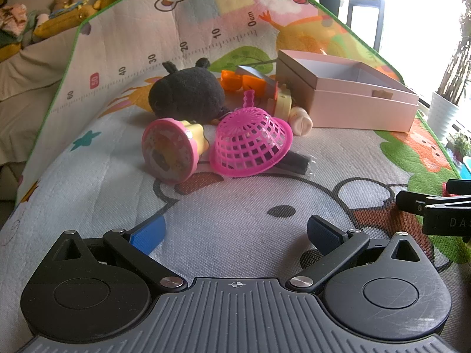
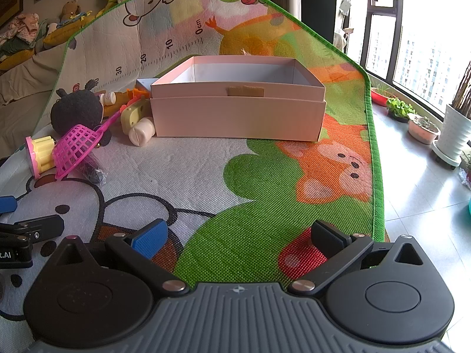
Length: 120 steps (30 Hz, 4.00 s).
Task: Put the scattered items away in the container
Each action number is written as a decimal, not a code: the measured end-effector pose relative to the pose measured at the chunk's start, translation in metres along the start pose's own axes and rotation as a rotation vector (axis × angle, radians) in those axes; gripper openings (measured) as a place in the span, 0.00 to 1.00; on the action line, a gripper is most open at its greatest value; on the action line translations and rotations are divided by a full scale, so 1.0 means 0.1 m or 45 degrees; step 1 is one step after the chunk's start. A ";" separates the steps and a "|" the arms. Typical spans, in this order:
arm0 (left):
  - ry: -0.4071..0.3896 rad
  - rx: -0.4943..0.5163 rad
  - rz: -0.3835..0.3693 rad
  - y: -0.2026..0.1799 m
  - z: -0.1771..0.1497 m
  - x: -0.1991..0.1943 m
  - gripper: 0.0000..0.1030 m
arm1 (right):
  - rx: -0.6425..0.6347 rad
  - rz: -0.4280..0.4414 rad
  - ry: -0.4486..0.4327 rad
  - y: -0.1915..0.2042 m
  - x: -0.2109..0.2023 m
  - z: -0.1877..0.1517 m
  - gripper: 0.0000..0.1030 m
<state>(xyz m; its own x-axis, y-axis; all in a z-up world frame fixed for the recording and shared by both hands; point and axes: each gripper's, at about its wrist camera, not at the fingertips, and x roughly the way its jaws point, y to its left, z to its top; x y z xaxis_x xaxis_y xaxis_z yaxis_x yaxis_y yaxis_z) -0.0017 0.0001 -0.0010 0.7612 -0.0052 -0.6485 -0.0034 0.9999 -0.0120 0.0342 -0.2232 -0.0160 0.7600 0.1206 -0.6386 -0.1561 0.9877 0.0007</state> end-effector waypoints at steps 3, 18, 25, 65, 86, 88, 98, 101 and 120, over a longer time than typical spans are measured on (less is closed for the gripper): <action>0.000 0.000 0.000 0.00 0.00 0.00 1.00 | 0.000 0.000 0.000 0.00 0.00 0.00 1.00; 0.000 0.000 0.000 0.00 0.00 0.00 1.00 | 0.001 0.000 -0.001 0.00 0.00 0.01 1.00; -0.001 0.000 0.001 0.00 0.00 0.00 1.00 | 0.001 0.001 -0.002 0.00 0.00 0.01 1.00; 0.015 -0.141 -0.157 0.32 0.27 0.06 1.00 | -0.020 0.018 0.092 0.00 0.04 0.09 1.00; -0.067 -0.190 0.047 0.95 0.28 -0.10 1.00 | -0.479 0.348 -0.039 0.95 0.13 0.32 0.59; -0.067 -0.203 0.044 0.98 0.28 -0.10 1.00 | -0.498 0.361 -0.050 1.03 0.22 0.35 0.59; -0.054 -0.185 -0.002 0.92 0.25 -0.12 1.00 | -0.492 0.439 -0.013 0.95 0.20 0.38 0.20; -0.061 -0.171 -0.022 0.88 0.24 -0.15 1.00 | -0.489 0.413 0.001 0.71 0.06 0.32 0.20; -0.011 -0.089 -0.092 0.54 0.16 -0.05 1.00 | -0.111 0.150 -0.066 0.19 0.05 0.32 1.00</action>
<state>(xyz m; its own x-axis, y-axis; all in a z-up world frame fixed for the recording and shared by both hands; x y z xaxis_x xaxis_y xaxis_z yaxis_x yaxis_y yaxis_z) 0.0045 0.0543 0.0140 0.7665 -0.0771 -0.6376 0.0068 0.9937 -0.1121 0.0556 -0.2010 0.0052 0.7646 0.2423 -0.5973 -0.2988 0.9543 0.0047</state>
